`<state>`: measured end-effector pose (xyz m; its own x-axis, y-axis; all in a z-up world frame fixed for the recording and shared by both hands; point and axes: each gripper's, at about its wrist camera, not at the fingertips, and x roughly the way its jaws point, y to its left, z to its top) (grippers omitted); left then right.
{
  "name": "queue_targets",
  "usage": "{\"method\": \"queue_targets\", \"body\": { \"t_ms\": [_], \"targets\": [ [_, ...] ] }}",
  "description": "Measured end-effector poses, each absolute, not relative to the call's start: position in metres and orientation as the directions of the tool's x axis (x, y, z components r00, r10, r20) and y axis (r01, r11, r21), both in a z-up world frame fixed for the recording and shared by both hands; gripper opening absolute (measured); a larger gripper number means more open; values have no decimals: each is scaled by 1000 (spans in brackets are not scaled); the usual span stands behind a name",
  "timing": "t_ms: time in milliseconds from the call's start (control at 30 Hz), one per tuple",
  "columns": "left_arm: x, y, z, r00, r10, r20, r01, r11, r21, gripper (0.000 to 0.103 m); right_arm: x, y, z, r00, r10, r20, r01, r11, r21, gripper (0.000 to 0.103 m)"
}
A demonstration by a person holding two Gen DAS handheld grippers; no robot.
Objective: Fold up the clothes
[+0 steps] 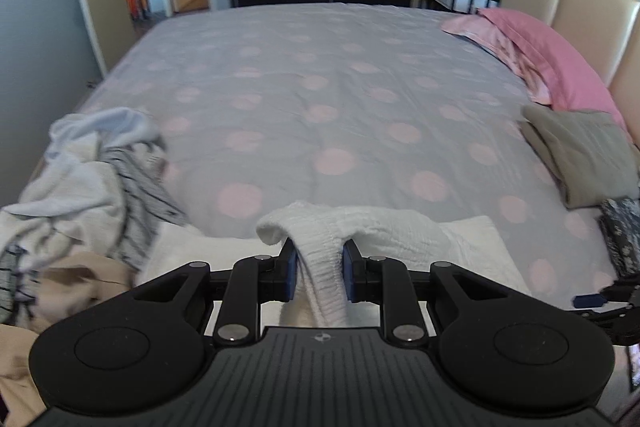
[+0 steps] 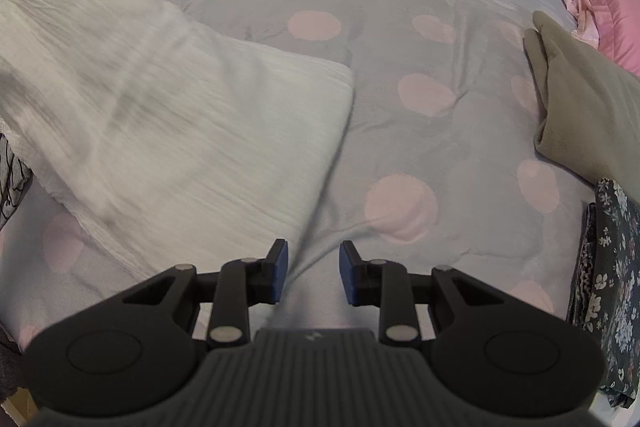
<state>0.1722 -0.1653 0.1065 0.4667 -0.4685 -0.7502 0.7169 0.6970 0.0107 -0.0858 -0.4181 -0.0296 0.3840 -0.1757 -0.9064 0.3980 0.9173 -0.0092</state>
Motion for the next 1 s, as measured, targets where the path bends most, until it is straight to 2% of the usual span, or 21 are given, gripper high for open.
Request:
{"method": "queue_targets", "body": {
  "t_ms": [233,433,533,667,800,1000],
  "targets": [
    [225,-118,82,558,-313,-769,586,804,98,20,-72,-413,-35,384,-157,-910,382,924,2,32],
    [240,-103,40,532,-216,-819,572,804,160,22,-62,-413,-41,404,-75,-912,390,916,97,32],
    [237,-102,27,531,-165,-831,579,787,214,26,-57,-415,-47,408,-21,-913,403,901,160,34],
    [230,-105,22,550,-132,-824,586,764,269,50,-52,-413,-57,396,49,-917,417,880,227,38],
    [222,-109,28,590,-118,-799,575,756,313,55,-48,-406,-70,381,136,-914,425,852,304,43],
    [206,-112,41,618,-110,-779,551,767,328,55,-44,-402,-99,345,204,-916,479,801,359,51]
  ]
}}
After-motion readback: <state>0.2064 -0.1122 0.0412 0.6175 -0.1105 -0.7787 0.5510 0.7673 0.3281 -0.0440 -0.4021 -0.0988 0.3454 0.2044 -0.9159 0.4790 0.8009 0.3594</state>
